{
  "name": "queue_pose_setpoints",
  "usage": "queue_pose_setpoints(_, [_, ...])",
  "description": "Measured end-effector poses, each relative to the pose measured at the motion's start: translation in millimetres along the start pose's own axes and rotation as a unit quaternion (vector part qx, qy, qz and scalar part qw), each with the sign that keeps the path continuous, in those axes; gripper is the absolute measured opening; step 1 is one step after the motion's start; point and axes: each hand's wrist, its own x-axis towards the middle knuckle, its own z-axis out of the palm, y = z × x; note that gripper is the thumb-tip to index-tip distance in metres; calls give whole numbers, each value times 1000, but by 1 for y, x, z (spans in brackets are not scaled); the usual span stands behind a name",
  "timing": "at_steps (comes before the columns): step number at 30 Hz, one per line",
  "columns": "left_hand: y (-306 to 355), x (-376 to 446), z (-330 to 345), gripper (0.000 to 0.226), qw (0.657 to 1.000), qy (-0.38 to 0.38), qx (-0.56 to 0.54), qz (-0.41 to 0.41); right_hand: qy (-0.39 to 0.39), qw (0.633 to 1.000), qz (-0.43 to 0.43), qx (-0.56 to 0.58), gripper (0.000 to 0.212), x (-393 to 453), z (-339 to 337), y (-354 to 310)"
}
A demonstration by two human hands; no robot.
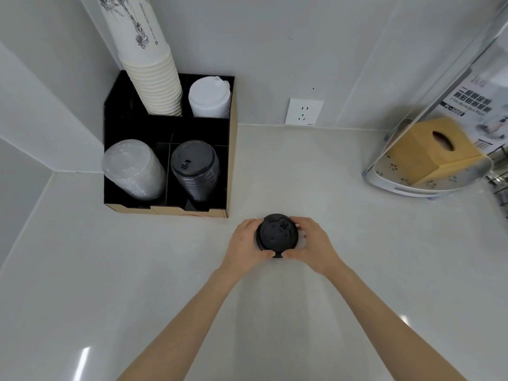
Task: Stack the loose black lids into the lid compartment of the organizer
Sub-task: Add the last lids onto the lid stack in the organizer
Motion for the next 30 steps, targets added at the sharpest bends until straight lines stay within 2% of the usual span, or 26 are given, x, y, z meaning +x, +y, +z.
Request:
queue_pose_setpoints(9, [16,-1,-38,70,997,41,-42,45,10,998,-52,28,72,7,-20,-37])
queue_pose_setpoints(17, [29,-7,-93,68,988,128,-26,80,28,991,-129,27,73,20,-22,-94])
queue_pose_setpoints(25, [23,-3,-144,72,977,198,-59,57,9,983,-174,63,63,48,-8,-148])
queue_pose_setpoints(30, [11,11,-166,67,973,218,-69,42,8,980,-183,79,67,71,6,-168])
